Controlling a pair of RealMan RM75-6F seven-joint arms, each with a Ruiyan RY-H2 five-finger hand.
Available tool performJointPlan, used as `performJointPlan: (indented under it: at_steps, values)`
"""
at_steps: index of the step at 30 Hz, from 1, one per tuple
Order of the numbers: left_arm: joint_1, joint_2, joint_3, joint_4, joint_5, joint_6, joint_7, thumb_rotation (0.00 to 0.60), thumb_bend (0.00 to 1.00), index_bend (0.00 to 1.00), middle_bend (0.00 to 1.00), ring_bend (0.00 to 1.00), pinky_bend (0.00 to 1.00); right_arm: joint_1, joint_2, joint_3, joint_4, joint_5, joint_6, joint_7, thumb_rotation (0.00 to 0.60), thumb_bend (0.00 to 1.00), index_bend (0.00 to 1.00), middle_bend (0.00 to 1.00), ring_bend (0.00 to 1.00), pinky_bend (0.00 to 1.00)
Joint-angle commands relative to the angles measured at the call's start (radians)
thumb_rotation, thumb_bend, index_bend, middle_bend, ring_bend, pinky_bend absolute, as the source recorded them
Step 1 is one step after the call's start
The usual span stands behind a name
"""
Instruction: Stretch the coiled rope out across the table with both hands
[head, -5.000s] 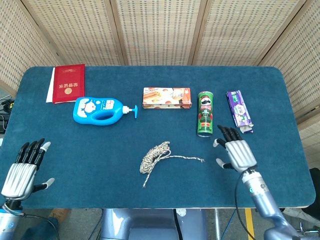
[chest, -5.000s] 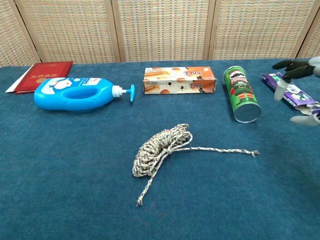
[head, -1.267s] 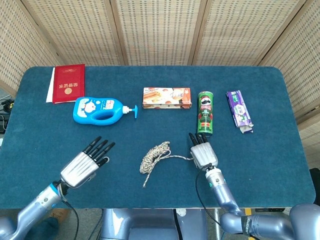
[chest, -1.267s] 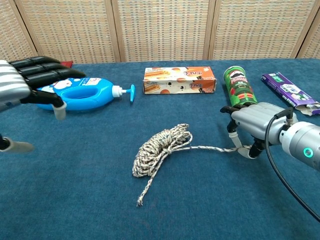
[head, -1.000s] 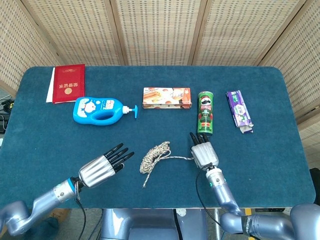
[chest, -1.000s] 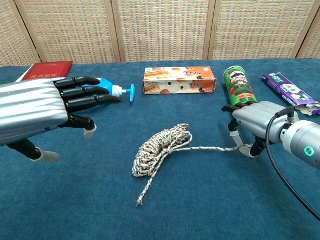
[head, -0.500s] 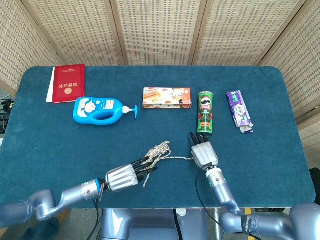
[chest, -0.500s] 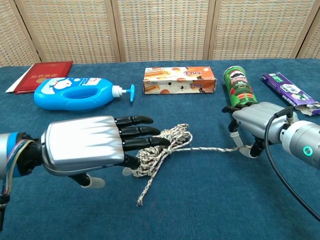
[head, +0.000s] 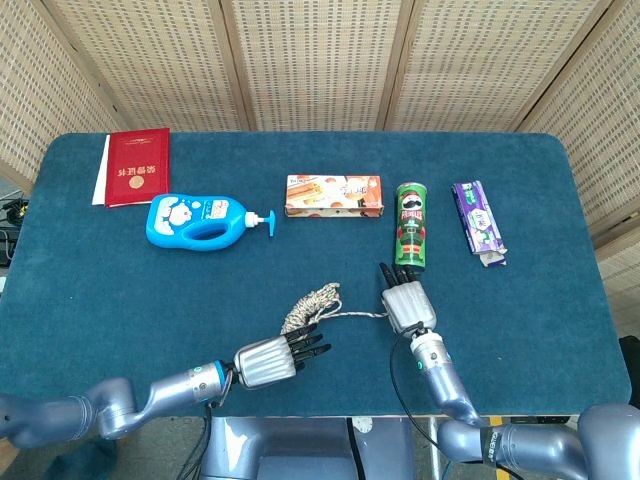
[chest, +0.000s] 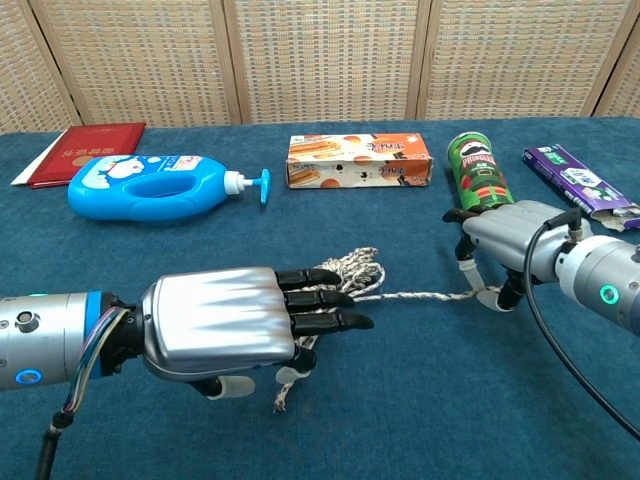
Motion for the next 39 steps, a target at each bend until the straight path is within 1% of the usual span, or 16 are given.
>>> performJointPlan:
  at_steps: [1, 4, 10, 16, 26, 39]
  values:
    - [-0.006, -0.009, 0.004, 0.003, -0.016, -0.01, 0.006, 0.6, 0.33, 0.51, 0.0, 0.0, 0.0, 0.001, 0.001, 0.0, 0.0, 0.003, -0.001, 0.001, 0.6, 0.43, 0.66, 0.0, 0.0, 0.0]
    - [-0.012, -0.022, 0.006, 0.006, -0.028, -0.016, 0.017, 0.6, 0.35, 0.51, 0.0, 0.0, 0.0, 0.002, 0.001, 0.0, 0.001, 0.005, -0.002, 0.005, 0.6, 0.43, 0.66, 0.0, 0.0, 0.0]
    - [-0.02, -0.034, 0.008, 0.004, -0.05, -0.023, 0.037, 0.6, 0.35, 0.51, 0.0, 0.0, 0.0, 0.003, -0.002, 0.0, 0.007, 0.01, -0.006, 0.015, 0.6, 0.43, 0.66, 0.0, 0.0, 0.0]
    - [-0.027, -0.058, 0.021, 0.019, -0.068, -0.034, 0.049, 0.6, 0.35, 0.51, 0.0, 0.0, 0.0, 0.004, -0.003, -0.004, 0.01, 0.008, -0.008, 0.021, 0.6, 0.43, 0.66, 0.0, 0.0, 0.0]
    - [-0.039, -0.083, 0.038, 0.042, -0.084, -0.032, 0.041, 0.6, 0.37, 0.51, 0.0, 0.0, 0.0, 0.008, 0.003, -0.001, 0.007, 0.017, -0.01, 0.022, 0.6, 0.43, 0.66, 0.0, 0.0, 0.0]
    - [-0.047, -0.092, 0.049, 0.05, -0.097, -0.014, 0.048, 0.6, 0.4, 0.55, 0.0, 0.0, 0.0, 0.01, 0.007, -0.007, 0.01, 0.019, -0.014, 0.029, 0.6, 0.43, 0.67, 0.0, 0.0, 0.0]
